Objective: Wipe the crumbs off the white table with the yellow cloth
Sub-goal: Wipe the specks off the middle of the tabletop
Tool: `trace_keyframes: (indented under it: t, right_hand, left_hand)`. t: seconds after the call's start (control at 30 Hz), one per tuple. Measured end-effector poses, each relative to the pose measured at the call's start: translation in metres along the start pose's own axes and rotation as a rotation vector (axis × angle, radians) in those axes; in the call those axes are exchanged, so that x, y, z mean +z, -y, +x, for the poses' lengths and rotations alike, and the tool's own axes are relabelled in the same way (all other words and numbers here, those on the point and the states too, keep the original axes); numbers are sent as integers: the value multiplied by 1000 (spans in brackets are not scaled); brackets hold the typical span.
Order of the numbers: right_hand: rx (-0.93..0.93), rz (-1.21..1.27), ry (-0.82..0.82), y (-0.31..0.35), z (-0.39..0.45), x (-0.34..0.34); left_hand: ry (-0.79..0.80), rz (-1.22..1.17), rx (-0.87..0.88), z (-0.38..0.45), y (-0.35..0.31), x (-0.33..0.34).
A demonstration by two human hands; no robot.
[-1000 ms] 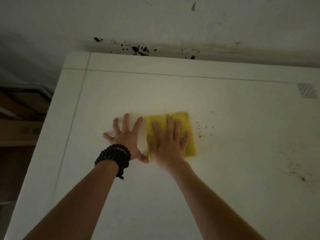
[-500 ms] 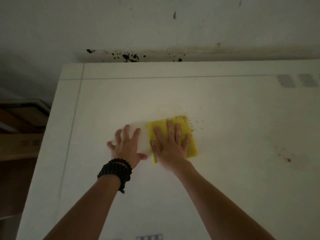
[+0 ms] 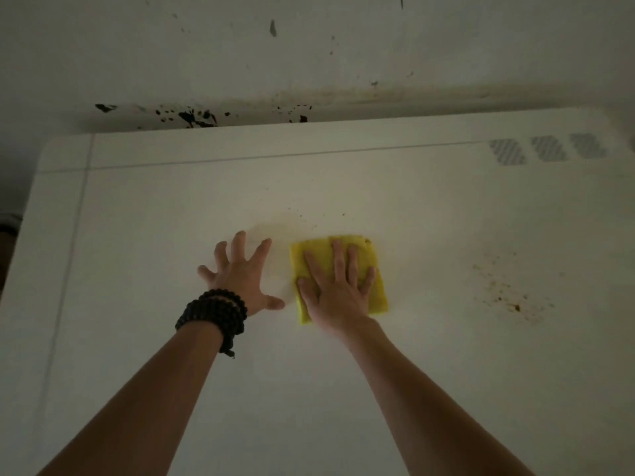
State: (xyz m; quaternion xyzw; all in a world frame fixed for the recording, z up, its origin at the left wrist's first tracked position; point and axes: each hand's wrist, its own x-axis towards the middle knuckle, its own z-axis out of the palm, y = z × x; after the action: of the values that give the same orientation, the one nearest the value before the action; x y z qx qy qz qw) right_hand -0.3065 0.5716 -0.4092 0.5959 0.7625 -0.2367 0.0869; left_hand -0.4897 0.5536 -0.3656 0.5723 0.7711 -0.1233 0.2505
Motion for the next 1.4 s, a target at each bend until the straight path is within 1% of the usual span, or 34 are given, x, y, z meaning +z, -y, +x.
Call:
trace_keyframes:
  t: [0.1, 0.23, 0.3, 0.4, 0.5, 0.67, 0.77, 0.83, 0.9, 0.93, 0.97, 1.03, 1.1, 1.17, 1.3, 1.4]
  right_hand:
    - [-25, 8, -15, -4, 52, -21]
    - [-56, 9, 34, 3, 98, -40]
    - [-86, 1, 33, 3, 86, -32]
    - [-132, -1, -12, -1, 32, -6]
    - [-140, -39, 35, -5, 3, 2]
    - [-118, -32, 67, 11, 52, -28]
    - [-142, -27, 49, 27, 60, -25]
    - [-179, -58, 41, 27, 44, -13]
    - [-191, -96, 21, 25, 34, -5]
    - [-185, -95, 20, 27, 38, -4]
    - [-191, -85, 18, 30, 46, -6]
    - [-201, -70, 30, 43, 67, -15]
    - [-201, -60, 28, 55, 90, -23]
    - [-215, -67, 14, 67, 119, -29]
    - [-240, -99, 23, 103, 176, -50]
    - [-271, -88, 4, 109, 165, -41]
  left_hand:
    - [1, -16, -48, 8, 5, 4]
    - [22, -39, -89, 16, 4, 4]
    - [52, -59, -109, 16, 3, 2]
    - [52, -54, -117, 12, 3, 2]
    - [54, -24, -116, 9, -1, -1]
    - [20, -31, -100, 13, -10, 0]
    - [-12, -55, -88, 11, 1, 4]
    - [-67, -90, -55, 13, 14, -2]
    - [-160, -151, -81, 25, 29, -14]
    - [-181, -149, -105, 33, 35, -22]
    - [-171, -108, -125, 41, 40, -29]
    - [-82, -17, -156, 54, 48, -39]
    - [-21, -24, -179, 61, 51, -38]
    - [-26, -65, -184, 65, 52, -35]
    - [-49, -67, -206, 73, 54, -34]
    - [-36, -65, -231, 71, 61, -35]
